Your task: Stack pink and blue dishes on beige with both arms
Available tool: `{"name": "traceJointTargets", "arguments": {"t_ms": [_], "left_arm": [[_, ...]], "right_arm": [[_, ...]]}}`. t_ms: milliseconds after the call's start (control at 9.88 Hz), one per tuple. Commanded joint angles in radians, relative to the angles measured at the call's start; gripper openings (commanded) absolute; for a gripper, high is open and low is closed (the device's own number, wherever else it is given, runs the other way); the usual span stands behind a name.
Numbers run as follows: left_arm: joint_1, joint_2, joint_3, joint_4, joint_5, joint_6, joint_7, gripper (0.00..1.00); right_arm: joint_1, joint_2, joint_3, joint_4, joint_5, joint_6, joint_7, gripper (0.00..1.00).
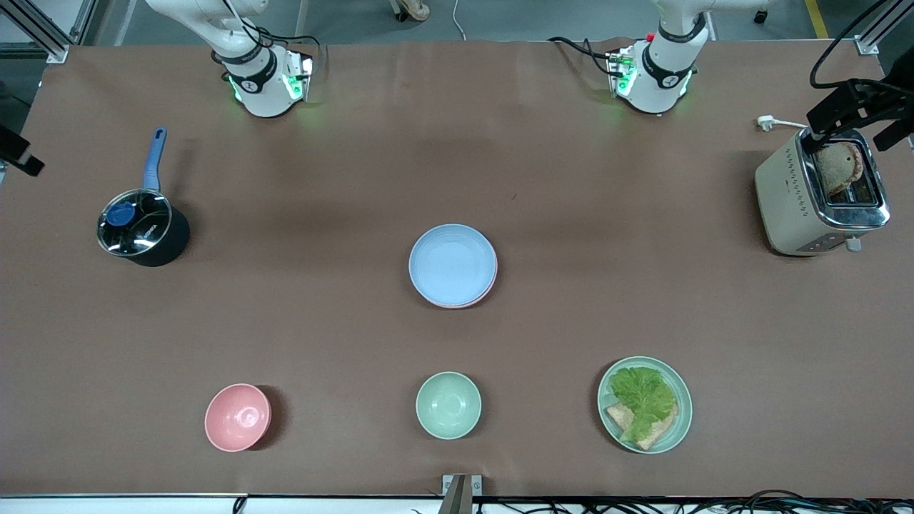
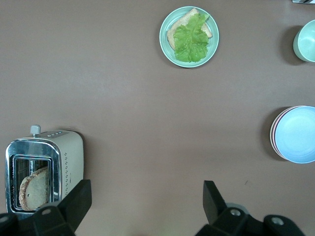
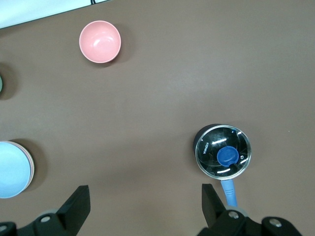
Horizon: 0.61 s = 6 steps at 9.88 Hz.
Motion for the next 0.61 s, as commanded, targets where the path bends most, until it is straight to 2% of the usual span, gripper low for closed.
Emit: {"name": "traceJointTargets", "arguments": {"t_ms": [0, 506], "left_arm": [[0.004, -0.004, -0.007, -0.046, -0.005, -0.016, 0.02, 1.0], [0.004, -0.002, -0.007, -0.046, -0.005, -0.015, 0.018, 1.0]], "right_arm": [[0.005, 0.022, 0.0, 0.004, 0.011, -0.018, -0.022, 1.0], [0.012, 0.022, 0.004, 0.001, -0.041, -0.017, -0.017, 1.0]]}}
